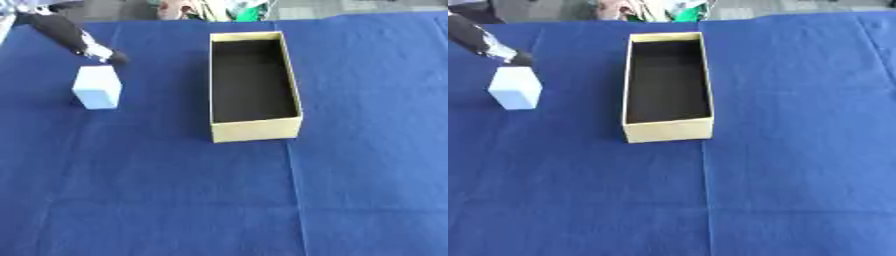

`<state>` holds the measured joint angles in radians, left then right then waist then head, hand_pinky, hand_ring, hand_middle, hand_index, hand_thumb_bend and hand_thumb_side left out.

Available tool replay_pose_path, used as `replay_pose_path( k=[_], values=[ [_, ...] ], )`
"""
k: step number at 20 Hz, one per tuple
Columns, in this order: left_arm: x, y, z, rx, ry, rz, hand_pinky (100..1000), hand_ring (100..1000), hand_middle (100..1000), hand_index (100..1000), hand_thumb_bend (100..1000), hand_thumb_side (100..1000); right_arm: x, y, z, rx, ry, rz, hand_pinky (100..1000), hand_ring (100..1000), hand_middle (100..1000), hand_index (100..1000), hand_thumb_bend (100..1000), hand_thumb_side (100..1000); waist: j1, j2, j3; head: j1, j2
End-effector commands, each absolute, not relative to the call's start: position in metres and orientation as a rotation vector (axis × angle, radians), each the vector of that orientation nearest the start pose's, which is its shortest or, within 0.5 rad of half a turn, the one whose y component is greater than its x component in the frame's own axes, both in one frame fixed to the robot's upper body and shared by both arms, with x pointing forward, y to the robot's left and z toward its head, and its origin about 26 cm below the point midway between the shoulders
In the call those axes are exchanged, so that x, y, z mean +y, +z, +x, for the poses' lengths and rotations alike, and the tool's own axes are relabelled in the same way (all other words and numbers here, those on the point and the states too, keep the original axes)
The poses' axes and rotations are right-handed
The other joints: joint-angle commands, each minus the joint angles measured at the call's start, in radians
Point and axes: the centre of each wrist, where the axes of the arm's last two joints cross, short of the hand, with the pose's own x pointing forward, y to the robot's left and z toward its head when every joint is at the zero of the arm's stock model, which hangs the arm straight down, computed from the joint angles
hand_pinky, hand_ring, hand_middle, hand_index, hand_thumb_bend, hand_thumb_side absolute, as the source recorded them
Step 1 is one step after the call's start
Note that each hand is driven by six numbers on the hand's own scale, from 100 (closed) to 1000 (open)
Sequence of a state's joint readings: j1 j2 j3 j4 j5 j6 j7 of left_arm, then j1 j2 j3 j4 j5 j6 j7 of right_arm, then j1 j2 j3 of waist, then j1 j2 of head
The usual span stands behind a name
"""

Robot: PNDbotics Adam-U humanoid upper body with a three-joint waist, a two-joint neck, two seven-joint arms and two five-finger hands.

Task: Pick up objects on the table and place them in the box.

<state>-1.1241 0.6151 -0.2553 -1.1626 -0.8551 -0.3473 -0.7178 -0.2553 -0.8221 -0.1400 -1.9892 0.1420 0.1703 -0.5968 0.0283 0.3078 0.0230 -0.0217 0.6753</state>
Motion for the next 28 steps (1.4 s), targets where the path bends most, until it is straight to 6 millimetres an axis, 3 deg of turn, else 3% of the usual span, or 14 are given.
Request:
replay_pose_path(
  k=[1, 10, 28],
  values=[
    [0.261, 0.353, 0.450, -1.256, -2.010, 1.009, 873, 940, 899, 1000, 854, 595, -0.352, 0.280, 0.279, -2.264, 0.108, -1.236, 702, 786, 740, 794, 100, 936, 0.011, -0.027, 0.000, 0.000, -0.010],
    [0.273, 0.339, 0.460, -1.112, -2.026, 0.901, 868, 945, 909, 1000, 759, 461, -0.352, 0.278, 0.279, -2.272, 0.094, -1.234, 702, 780, 732, 789, 100, 929, 0.013, -0.022, -0.005, 0.002, -0.018],
    [0.293, 0.295, 0.478, -0.872, -1.975, 0.896, 855, 937, 896, 992, 710, 432, -0.352, 0.274, 0.279, -2.297, 0.067, -1.212, 702, 776, 725, 784, 100, 926, 0.011, 0.002, -0.023, 0.011, -0.026]
  ],
)
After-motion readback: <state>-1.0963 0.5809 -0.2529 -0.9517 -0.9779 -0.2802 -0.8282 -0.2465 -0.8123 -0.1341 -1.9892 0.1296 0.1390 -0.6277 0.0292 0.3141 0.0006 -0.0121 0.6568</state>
